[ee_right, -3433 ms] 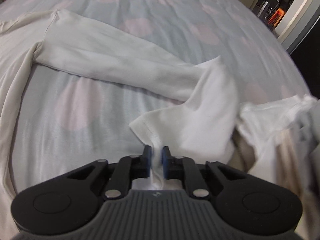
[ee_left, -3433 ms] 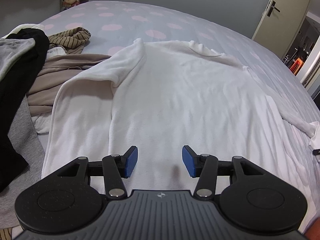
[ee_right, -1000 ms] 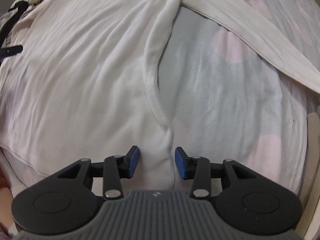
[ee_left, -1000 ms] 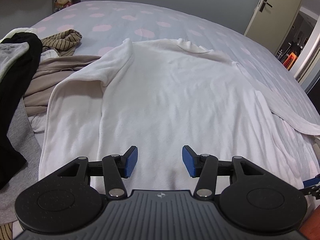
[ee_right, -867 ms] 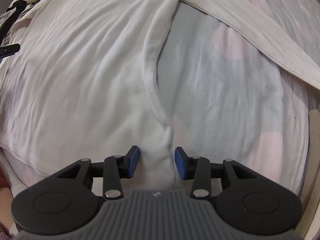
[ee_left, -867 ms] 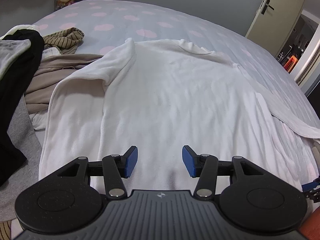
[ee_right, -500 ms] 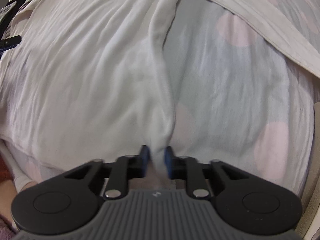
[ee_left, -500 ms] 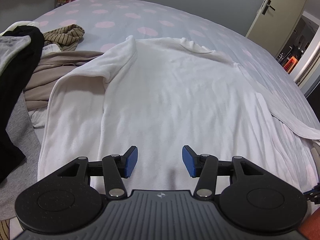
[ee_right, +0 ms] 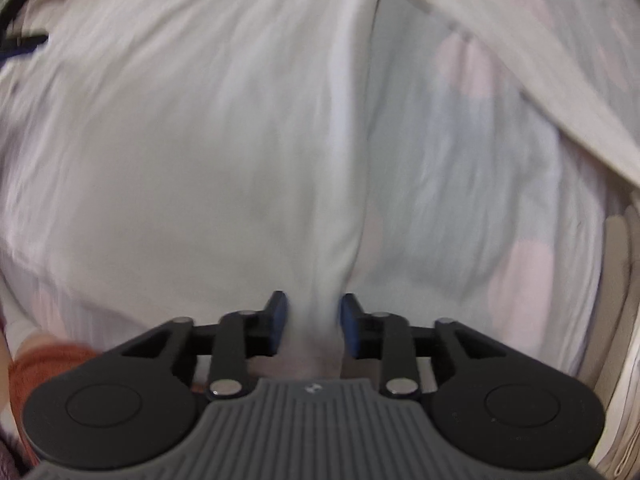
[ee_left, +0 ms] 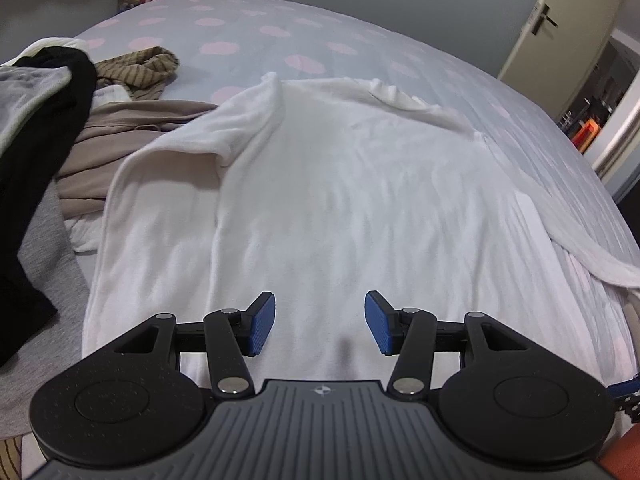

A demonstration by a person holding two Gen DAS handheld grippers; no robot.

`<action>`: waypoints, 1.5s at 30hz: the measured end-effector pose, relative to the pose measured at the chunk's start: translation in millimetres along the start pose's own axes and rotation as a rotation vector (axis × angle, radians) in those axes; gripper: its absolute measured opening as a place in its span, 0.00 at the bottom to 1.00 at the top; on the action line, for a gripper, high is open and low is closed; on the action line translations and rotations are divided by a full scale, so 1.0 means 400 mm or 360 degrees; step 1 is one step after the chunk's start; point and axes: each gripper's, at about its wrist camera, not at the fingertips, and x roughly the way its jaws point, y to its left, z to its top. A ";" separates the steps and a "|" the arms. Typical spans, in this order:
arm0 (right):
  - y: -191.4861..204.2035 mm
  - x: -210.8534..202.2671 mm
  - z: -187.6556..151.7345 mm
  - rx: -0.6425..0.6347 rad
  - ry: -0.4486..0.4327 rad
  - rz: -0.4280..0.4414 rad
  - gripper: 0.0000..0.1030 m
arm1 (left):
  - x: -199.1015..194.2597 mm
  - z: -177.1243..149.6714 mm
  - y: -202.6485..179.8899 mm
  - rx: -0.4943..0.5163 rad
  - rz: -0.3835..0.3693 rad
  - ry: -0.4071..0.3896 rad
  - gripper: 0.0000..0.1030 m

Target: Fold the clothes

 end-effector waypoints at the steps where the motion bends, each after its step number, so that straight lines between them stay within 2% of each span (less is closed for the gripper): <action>1: 0.000 -0.005 -0.002 -0.0002 -0.0012 -0.0007 0.34 | -0.003 0.001 0.004 -0.0016 0.0005 -0.0010 0.48; 8: -0.100 -0.081 -0.041 0.0533 -0.0432 0.0035 0.40 | -0.029 0.012 0.011 -0.0056 0.0059 -0.0097 0.48; 11: -0.120 -0.076 -0.049 0.0741 -0.0541 0.0084 0.43 | -0.052 0.014 0.029 -0.0096 0.0115 -0.0132 0.48; 15: -0.140 -0.072 -0.053 0.0866 -0.0598 0.0081 0.43 | -0.065 0.020 0.077 -0.0226 0.0171 -0.0065 0.49; 19: -0.126 -0.054 -0.032 0.0759 -0.0570 0.0002 0.43 | -0.074 0.025 0.120 -0.0357 0.0152 0.0015 0.51; 22: -0.113 -0.051 -0.023 0.0676 -0.0597 0.0008 0.43 | -0.085 0.042 0.134 -0.0325 0.0208 0.0045 0.51; 24: -0.117 -0.049 -0.024 0.0675 -0.0622 0.0045 0.43 | -0.093 0.055 0.149 -0.0296 0.0257 0.0069 0.51; 29: -0.145 -0.043 -0.034 0.0757 -0.0648 0.0169 0.47 | -0.076 0.057 0.206 -0.0238 0.0501 0.0171 0.51; 32: -0.150 -0.043 -0.038 0.0783 -0.0657 0.0211 0.47 | -0.042 0.029 0.228 -0.0243 0.0463 0.0259 0.51; 33: -0.149 -0.044 -0.038 0.0780 -0.0664 0.0217 0.47 | -0.035 0.019 0.229 -0.0256 0.0413 0.0263 0.51; 35: -0.146 -0.046 -0.039 0.0768 -0.0674 0.0223 0.47 | -0.025 0.007 0.221 -0.0256 0.0334 0.0263 0.45; 36: -0.145 -0.046 -0.039 0.0762 -0.0678 0.0226 0.47 | -0.022 0.006 0.205 -0.0200 0.0362 0.0259 0.40; 37: -0.143 -0.047 -0.039 0.0756 -0.0682 0.0229 0.47 | -0.017 0.008 0.188 -0.0121 0.0420 0.0265 0.26; 38: -0.144 -0.046 -0.039 0.0758 -0.0682 0.0235 0.47 | -0.015 0.009 0.172 -0.0051 0.0476 0.0271 0.17; 40: -0.147 -0.044 -0.040 0.0768 -0.0679 0.0248 0.47 | -0.025 0.013 0.166 -0.0034 0.0486 0.0245 0.11; 45: -0.153 -0.043 -0.044 0.0771 -0.0691 0.0293 0.47 | -0.074 0.057 0.166 -0.0069 0.0483 0.0138 0.08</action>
